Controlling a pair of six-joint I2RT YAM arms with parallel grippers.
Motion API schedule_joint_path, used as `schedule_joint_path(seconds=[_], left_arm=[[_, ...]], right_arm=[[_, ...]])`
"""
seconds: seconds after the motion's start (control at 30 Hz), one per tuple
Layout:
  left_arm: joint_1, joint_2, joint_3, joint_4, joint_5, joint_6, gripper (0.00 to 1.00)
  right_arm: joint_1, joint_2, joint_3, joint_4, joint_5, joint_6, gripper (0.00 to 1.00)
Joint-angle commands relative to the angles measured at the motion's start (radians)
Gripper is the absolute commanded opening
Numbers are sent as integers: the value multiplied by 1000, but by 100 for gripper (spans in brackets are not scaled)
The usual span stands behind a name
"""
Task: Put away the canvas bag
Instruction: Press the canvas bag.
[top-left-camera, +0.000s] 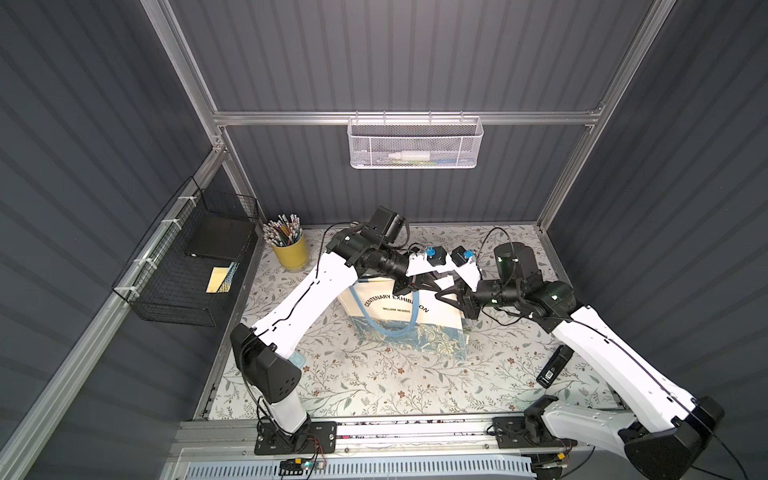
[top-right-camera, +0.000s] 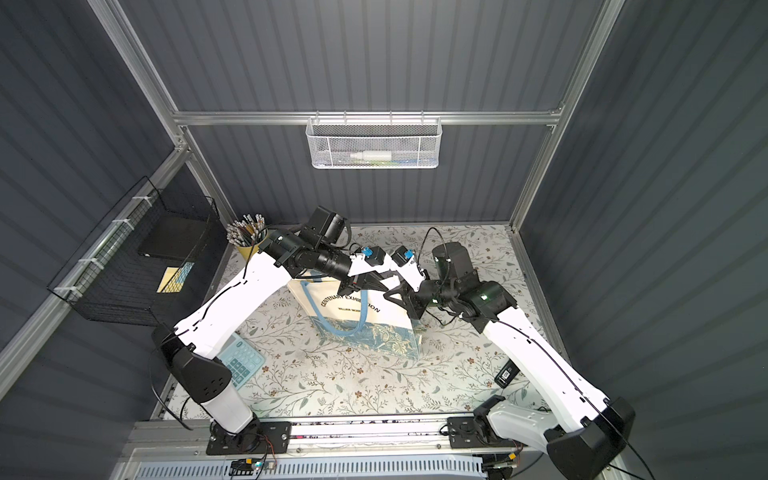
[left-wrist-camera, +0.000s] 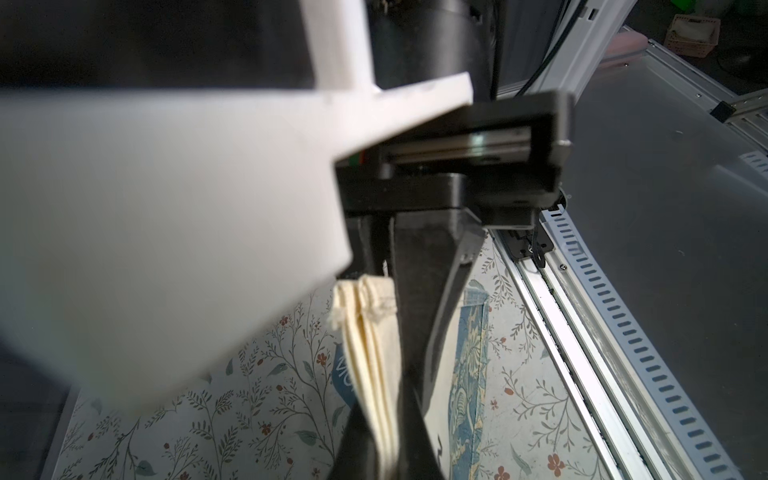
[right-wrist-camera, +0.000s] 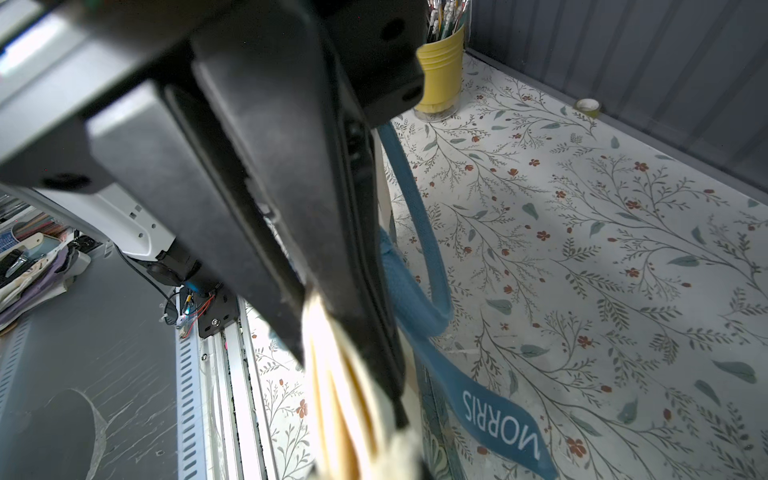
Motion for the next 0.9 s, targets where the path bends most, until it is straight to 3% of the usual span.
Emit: schedule_joint_path(seconds=[0.0,0.1,0.37,0.4,0.43,0.47,0.5,0.67,0.73,0.77,0.87], left_arm=[[-10,-11,14,-37,-21,51,0],[2,-37,19,-23,-29,63,0],[46,-39,57,-23,-18,62,0],[49,-39,59,-21,-21,62,0],[53,-39,60,-18,-20,61,0],[55,-41,63,-17,-20,62,0],[57,-41,66,-15,-21,60,0],[65,-43,77,10,-13,48,0],[66,-41,88,18,-6,42,0],[67,-40,93,22,-2,39,0],[77,-40,107,36,0,33,0]], right_arm=[[7,9,9,16,-8,-9,37],[10,-14,-59,22,-5,-4,49],[8,-119,-229,64,10,48,48],[8,-130,-245,66,8,54,44],[9,-140,-258,70,5,60,34],[8,-151,-272,80,4,72,12],[8,-160,-286,94,7,84,0],[10,-162,-326,128,-38,103,0],[9,-154,-339,136,-54,111,32],[8,-149,-346,136,-62,111,39],[8,-144,-373,133,-69,110,41]])
